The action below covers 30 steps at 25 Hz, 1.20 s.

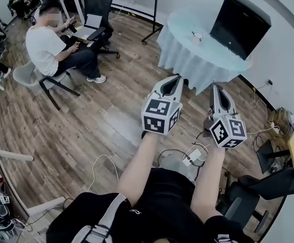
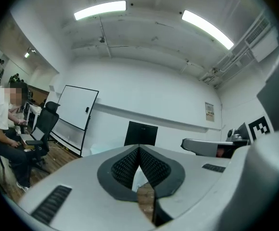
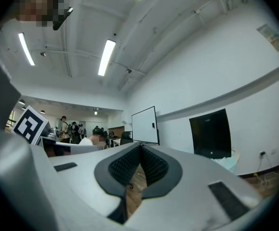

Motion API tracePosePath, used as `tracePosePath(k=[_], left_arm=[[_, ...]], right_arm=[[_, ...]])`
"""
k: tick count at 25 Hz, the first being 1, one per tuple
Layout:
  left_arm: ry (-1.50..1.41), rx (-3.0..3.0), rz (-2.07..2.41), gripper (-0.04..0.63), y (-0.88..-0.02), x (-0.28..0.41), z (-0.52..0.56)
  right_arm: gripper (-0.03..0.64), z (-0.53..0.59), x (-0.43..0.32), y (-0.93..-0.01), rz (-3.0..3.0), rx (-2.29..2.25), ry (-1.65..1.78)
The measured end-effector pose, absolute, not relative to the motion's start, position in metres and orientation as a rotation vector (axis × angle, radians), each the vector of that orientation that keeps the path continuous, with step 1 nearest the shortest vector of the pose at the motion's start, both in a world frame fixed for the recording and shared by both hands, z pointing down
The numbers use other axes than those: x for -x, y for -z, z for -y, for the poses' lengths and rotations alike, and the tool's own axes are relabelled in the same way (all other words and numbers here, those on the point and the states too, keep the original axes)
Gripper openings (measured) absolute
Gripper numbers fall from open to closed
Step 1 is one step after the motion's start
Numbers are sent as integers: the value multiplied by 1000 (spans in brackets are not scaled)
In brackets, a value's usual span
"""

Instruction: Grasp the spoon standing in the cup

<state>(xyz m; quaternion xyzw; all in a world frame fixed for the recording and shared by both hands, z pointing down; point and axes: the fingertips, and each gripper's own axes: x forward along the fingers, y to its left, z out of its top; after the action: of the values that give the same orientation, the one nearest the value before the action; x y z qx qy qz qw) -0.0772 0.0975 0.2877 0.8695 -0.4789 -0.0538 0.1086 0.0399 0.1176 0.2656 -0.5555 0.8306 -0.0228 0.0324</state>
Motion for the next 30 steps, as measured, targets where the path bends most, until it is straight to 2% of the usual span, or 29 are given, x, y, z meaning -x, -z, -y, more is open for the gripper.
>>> tracePosePath(k=[15, 22, 30], left_arm=[[59, -2496, 1473, 14, -320, 67, -11], [-26, -2474, 1362, 14, -369, 15, 49], [-146, -2503, 1330, 14, -378, -31, 133]], right_arm=[[3, -27, -28, -300, -2622, 1571, 193], [3, 40, -87, -340, -2553, 1648, 330], [3, 128, -138, -336, -2458, 1634, 350]])
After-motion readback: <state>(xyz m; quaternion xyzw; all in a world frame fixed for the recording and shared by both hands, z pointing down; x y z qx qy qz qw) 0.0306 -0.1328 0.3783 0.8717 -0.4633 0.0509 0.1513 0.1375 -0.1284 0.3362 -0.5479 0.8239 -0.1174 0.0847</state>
